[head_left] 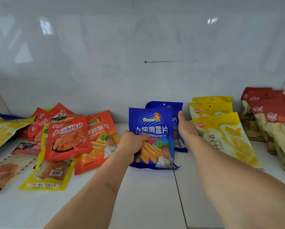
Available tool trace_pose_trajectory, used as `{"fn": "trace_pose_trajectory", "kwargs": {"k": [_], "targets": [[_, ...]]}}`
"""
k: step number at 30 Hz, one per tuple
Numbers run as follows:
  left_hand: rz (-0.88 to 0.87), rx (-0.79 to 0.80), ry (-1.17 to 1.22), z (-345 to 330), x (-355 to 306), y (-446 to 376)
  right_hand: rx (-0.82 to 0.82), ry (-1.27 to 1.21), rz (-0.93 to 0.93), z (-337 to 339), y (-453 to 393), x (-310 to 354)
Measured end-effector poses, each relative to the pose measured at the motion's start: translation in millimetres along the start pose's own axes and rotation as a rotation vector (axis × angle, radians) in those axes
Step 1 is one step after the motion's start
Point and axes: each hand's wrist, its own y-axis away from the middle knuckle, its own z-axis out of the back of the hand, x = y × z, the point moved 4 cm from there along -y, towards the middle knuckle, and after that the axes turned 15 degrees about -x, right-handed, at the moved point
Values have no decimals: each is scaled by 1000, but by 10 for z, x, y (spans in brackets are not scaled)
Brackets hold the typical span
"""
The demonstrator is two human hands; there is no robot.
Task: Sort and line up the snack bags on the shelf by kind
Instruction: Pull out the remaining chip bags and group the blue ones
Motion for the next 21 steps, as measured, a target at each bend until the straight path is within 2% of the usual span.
{"fn": "trace_pose_trajectory", "kwargs": {"k": [3,8,21], "targets": [[-74,-25,-49,-152,-40,10,38,-31,-22,-2,37,-55],[-147,-77,-120,-335,19,81,65,-81,95,16,48,-154],[-242,-131,-205,-513,-50,96,-29,13,156,-83,-40,-204]]}}
